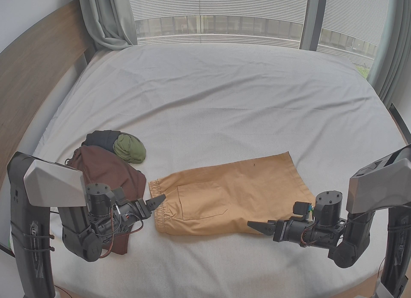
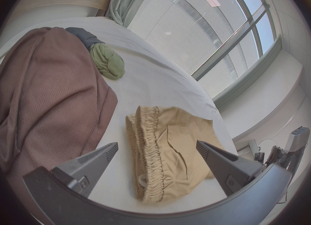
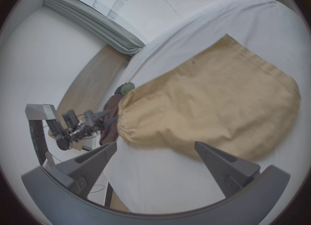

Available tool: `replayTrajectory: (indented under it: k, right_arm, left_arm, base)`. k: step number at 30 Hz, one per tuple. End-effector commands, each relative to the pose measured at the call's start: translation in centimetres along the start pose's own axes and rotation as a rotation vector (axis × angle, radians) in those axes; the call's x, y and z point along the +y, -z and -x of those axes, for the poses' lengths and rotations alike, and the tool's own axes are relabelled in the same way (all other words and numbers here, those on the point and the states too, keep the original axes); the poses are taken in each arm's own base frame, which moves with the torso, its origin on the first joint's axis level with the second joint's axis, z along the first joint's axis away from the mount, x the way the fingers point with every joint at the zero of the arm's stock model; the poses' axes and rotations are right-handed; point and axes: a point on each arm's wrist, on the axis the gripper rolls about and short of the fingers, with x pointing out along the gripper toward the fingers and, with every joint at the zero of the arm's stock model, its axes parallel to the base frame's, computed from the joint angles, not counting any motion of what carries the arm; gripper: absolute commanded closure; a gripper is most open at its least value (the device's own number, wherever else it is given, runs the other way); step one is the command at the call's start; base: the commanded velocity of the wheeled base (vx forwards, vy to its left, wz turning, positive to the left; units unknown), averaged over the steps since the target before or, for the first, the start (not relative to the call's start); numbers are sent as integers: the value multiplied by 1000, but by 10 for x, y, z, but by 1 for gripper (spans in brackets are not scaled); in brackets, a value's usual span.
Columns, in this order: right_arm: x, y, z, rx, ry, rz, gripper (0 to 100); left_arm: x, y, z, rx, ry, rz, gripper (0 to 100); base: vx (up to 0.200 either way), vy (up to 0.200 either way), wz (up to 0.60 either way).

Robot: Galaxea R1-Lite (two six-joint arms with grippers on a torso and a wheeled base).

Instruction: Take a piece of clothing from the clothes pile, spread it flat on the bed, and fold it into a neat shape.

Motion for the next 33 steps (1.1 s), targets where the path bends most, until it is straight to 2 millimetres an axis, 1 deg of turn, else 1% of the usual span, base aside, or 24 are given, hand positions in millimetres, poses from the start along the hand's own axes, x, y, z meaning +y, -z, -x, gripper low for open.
replayTrajectory:
  k: [1,5,8,12,17,19,22,26,33]
  right_arm:
    - [6,-14,-9,-41,-71,23,0]
    - [4,-15,-8,-39,-71,18,0]
    - [1,-17,-7,-47,-67,16,0]
    - [0,-19,-6,-54,-65,15,0]
    - [-1,-19,-6,-53,-64,14,0]
    - [-1,-19,-7,-50,-69,14,0]
    - [-2,-19,-7,-48,-68,11,0]
    - [-3,-19,-8,-49,-69,11,0]
    - [-2,-19,-9,-51,-70,12,0]
  left_arm:
    - [8,12,-5,38,-18,19,0]
    - [10,15,-8,46,-20,63,0]
    - [10,20,-19,49,-10,100,0]
    - [13,23,-29,47,-4,135,0]
    - [16,29,-37,52,-5,142,0]
    - [15,32,-40,57,2,146,0]
    - [11,29,-46,41,22,154,0]
    - [0,32,-51,45,52,176,0]
    - [-1,31,-54,38,62,189,0]
  base:
    - [0,0,0]
    - [0,0,0]
    - [0,0,0]
    - [0,0,0]
    - [0,0,0]
    - [0,0,0]
    - [0,0,0]
    - [0,0,0]
    - [0,0,0]
